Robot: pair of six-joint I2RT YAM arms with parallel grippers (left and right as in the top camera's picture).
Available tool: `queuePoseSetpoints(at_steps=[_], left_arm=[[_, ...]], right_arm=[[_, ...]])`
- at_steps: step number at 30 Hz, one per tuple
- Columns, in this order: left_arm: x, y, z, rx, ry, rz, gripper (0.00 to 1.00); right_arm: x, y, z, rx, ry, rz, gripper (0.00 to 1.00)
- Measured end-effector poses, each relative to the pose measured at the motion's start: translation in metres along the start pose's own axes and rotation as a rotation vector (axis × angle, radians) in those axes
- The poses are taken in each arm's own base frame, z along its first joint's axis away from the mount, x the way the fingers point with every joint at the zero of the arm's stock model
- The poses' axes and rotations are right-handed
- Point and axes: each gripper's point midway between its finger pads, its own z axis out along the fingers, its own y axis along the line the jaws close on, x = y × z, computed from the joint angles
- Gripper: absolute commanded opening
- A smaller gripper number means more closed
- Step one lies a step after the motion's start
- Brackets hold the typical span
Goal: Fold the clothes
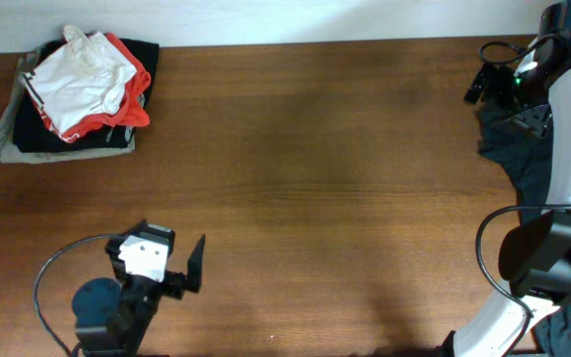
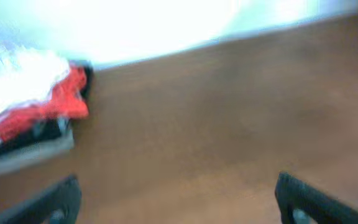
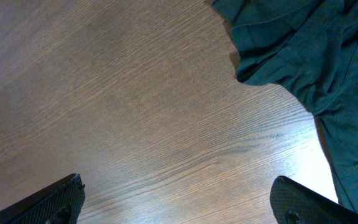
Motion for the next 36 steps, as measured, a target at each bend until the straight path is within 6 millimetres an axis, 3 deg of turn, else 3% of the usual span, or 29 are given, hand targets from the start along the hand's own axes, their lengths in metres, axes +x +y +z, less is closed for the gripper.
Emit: queuePoseSetpoints(at_steps=[3,11,15,21,28,36], left_arm=[[0.005,0.006,0.009,-0.034,-0.086,0.024,0.99],[0.026,0.017,0.011,-0.117,-0.190,0.047,0.99],[0.025,0.022,0.009,-0.154,-0.264,0.071,0.99],[0.042,0.033,0.012,-0.219,-0.204,0.050,0.99],[0.045,0.047,0.008,-0.290,-0.193,0.039,0.99],[0.045,0.049,0.008,-0.296,-0.192,0.038,0.99]], right_arm=[[0.000,0.000,0.000,0.000,0.000,-0.001,0.99],[0.000,0.000,0.000,0.000,-0.001,-0.001,0.99],[0.000,0.000,0.000,0.000,0.000,-0.001,0.99],[0.000,0.000,0.000,0.000,0.000,-0.001,0.99],[0.000,0.000,0.000,0.000,0.000,-0.001,0.99],[0.000,0.000,0.000,0.000,0.000,0.000,0.99]])
